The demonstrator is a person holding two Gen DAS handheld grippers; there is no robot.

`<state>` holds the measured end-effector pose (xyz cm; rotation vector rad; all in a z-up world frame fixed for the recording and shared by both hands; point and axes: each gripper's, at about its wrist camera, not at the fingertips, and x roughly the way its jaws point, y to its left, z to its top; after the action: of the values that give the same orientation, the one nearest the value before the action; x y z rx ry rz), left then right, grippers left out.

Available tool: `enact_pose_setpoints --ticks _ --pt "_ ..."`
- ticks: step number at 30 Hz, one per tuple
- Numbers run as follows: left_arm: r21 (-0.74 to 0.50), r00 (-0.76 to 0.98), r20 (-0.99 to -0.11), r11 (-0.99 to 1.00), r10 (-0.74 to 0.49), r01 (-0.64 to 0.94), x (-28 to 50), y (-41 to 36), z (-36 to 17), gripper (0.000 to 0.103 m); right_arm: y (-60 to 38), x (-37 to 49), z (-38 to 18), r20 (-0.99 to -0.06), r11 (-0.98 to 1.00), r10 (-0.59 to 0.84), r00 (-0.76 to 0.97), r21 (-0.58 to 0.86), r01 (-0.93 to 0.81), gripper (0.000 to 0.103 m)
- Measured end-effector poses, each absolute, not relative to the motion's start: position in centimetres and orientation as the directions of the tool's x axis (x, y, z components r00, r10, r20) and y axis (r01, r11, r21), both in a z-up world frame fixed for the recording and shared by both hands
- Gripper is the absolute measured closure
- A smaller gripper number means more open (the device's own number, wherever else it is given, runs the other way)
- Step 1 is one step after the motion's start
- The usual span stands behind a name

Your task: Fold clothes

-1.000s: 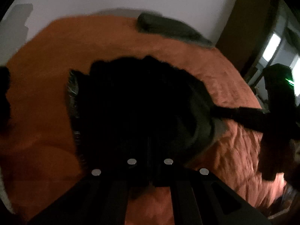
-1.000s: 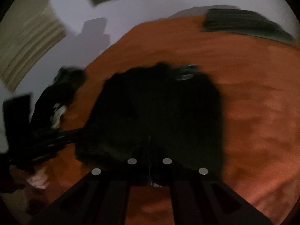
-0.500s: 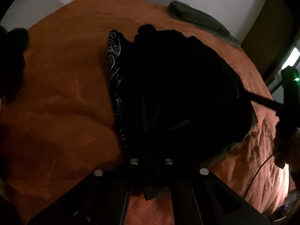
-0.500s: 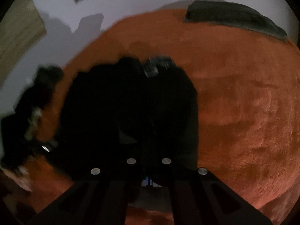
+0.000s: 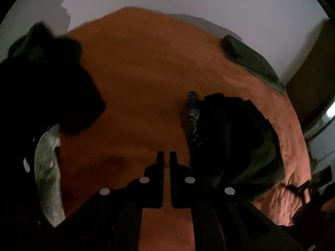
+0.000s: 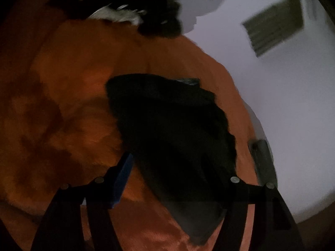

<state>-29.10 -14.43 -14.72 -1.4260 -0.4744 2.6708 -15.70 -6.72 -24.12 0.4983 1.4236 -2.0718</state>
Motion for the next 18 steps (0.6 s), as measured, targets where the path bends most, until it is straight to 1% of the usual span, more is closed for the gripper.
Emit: enact_pose_setpoints --ticks 2,4,5,7,9,10,12,18 --pt "-0.350 -0.543 -0.804 -0.931 0.241 0.105 -27.9 -15.6 -15.5 0.093 -7.7 -15.3 -25.3 -0.560 -0.221 -0.219 -0.799 -0.769 0.600 0.037" --pt "-0.366 -0.512 -0.819 -0.923 0.258 0.120 -27.2 -16.3 -16.2 0.091 -7.7 -15.6 -25.9 -0.529 -0.203 -0.193 -0.826 -0.802 0.562 0.040" --pt "-0.369 -0.503 -0.824 -0.921 0.261 0.126 -26.8 -16.7 -16.3 0.090 -7.9 -15.7 -26.2 -0.525 -0.198 -0.184 -0.831 -0.808 0.555 0.042" --pt "-0.381 -0.493 -0.826 -0.915 0.272 0.133 -26.3 -16.9 -16.7 0.085 -8.4 -15.8 -26.6 -0.522 -0.183 -0.170 -0.836 -0.817 0.547 0.046" --pt "-0.390 -0.485 -0.827 -0.911 0.283 0.133 -25.8 -17.1 -17.0 0.080 -9.1 -15.8 -27.0 -0.525 -0.153 -0.166 -0.835 -0.823 0.547 0.057" --pt "-0.393 -0.482 -0.828 -0.910 0.287 0.133 -25.5 -17.2 -17.0 0.078 -9.4 -15.6 -27.1 -0.531 -0.135 -0.169 -0.830 -0.822 0.553 0.058" --pt "-0.399 -0.476 -0.829 -0.907 0.294 0.134 -24.6 -17.7 -17.0 0.076 -9.9 -15.4 -27.2 -0.544 -0.100 -0.175 -0.820 -0.819 0.565 0.058" --pt "-0.412 -0.463 -0.831 -0.901 0.310 0.137 -22.7 -18.8 -16.9 0.075 -11.5 -14.5 -27.5 -0.583 -0.023 -0.157 -0.797 -0.805 0.593 0.058"
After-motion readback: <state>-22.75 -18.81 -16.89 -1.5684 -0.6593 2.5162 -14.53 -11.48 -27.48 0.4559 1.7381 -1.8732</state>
